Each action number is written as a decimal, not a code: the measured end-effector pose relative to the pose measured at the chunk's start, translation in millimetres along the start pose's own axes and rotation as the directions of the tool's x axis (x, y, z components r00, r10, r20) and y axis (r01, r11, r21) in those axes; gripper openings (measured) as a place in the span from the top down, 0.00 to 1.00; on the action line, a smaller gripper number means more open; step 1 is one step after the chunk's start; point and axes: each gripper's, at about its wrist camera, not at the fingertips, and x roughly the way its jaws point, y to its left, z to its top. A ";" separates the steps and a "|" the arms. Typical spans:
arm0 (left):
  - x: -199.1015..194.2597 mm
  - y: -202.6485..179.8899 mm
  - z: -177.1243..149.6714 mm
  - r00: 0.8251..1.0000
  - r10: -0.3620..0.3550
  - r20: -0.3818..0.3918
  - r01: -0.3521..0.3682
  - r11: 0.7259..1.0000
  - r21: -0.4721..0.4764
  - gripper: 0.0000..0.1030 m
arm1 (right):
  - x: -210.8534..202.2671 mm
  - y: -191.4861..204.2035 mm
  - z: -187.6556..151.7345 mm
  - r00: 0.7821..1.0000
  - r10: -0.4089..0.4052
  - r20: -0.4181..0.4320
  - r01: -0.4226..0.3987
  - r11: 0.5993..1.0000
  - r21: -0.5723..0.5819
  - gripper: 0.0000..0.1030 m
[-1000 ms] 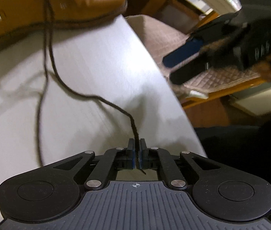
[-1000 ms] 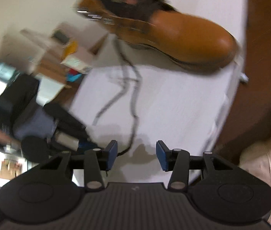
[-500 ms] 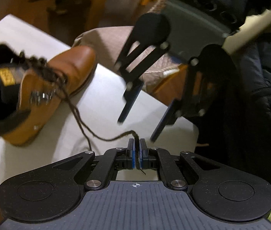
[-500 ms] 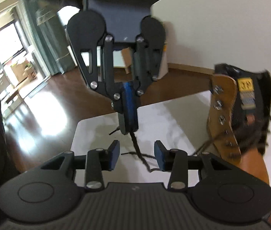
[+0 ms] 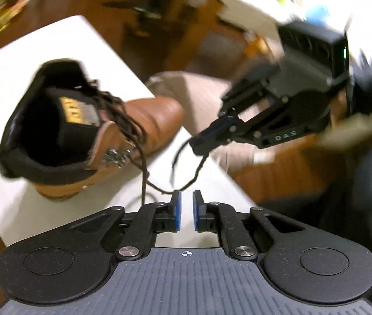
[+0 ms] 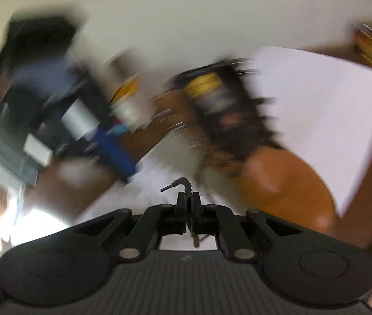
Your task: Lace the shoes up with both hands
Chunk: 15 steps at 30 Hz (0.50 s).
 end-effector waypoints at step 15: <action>39.9 30.1 -8.6 0.959 -0.114 0.259 0.233 0.836 -0.496 0.71 | -13.6 23.1 -0.2 0.996 -0.006 0.088 0.014 0.996 -0.088 0.96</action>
